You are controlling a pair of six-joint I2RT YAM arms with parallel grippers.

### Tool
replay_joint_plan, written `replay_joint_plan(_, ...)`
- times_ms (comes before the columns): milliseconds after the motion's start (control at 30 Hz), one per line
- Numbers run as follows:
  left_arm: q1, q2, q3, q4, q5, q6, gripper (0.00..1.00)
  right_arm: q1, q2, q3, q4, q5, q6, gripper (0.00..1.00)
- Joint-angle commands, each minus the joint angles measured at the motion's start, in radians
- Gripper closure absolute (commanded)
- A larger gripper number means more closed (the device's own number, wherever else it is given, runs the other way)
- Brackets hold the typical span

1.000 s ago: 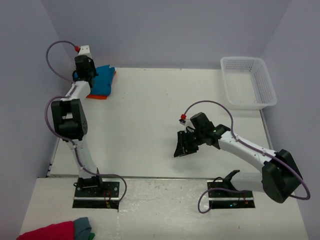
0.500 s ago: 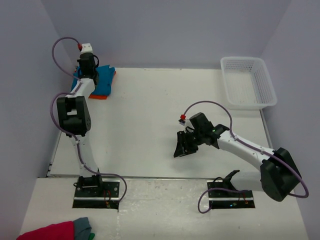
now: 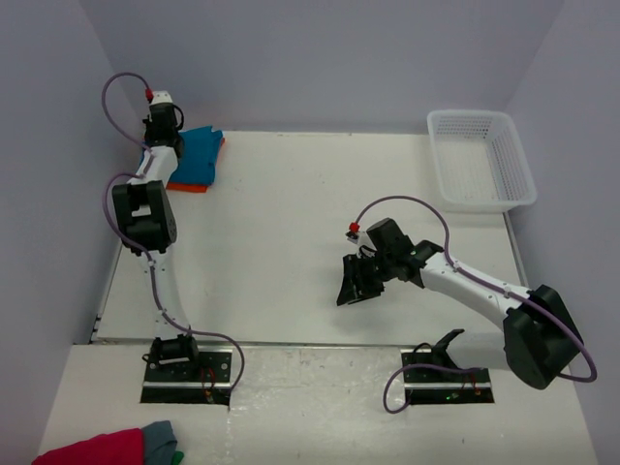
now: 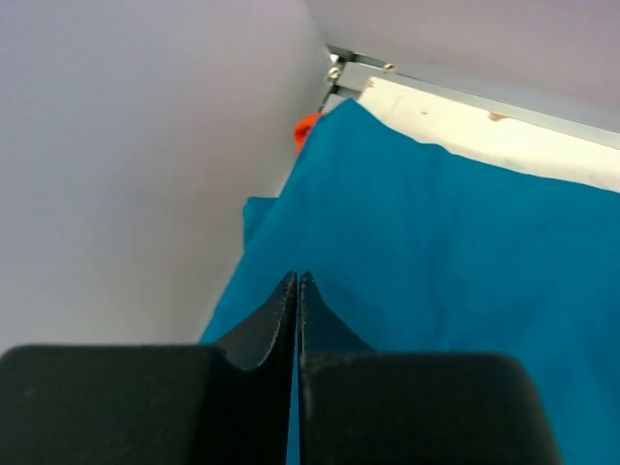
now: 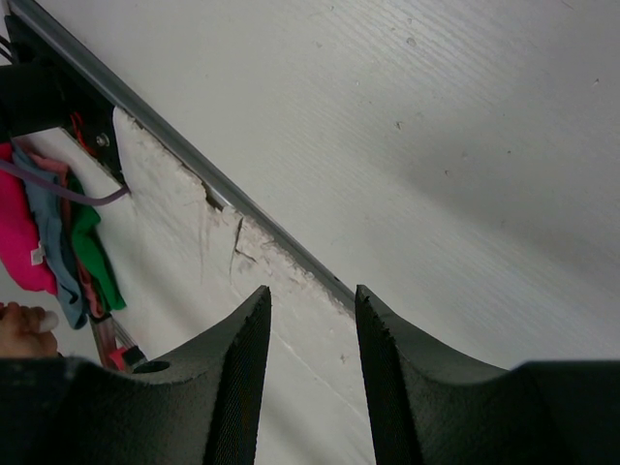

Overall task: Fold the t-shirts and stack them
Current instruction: Put the neatly folded tshirt into the corner of the board with the left arm

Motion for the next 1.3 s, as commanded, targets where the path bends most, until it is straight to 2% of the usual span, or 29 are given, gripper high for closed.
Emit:
replay_joint_plan(0,0.023,0.02,0.081,-0.049,-0.037,0.025,1.0,0.006,-0.002,0.024,-0.008,0.002,-0.022,0.58)
replay_joint_plan(233,0.035,0.097,0.188,-0.112,-0.045,0.059,1.0,0.006,-0.017,0.028,-0.023,0.014,-0.025,0.58)
replay_joint_plan(633,0.091,0.197,0.227,-0.144,-0.01,0.007,1.0,0.006,0.004,0.036,-0.023,0.017,-0.019,0.58)
replay_joint_plan(800,0.108,0.207,0.198,-0.091,-0.003,0.004,1.0,0.006,0.024,0.03,-0.017,0.015,-0.012,0.58)
replay_joint_plan(1033,0.108,0.157,0.13,-0.032,-0.007,0.016,1.0,0.004,0.012,0.025,0.003,0.029,-0.006,0.58)
replay_joint_plan(1267,0.078,0.03,0.081,0.015,0.064,-0.007,1.0,0.006,-0.037,0.002,0.023,0.031,0.0,0.58)
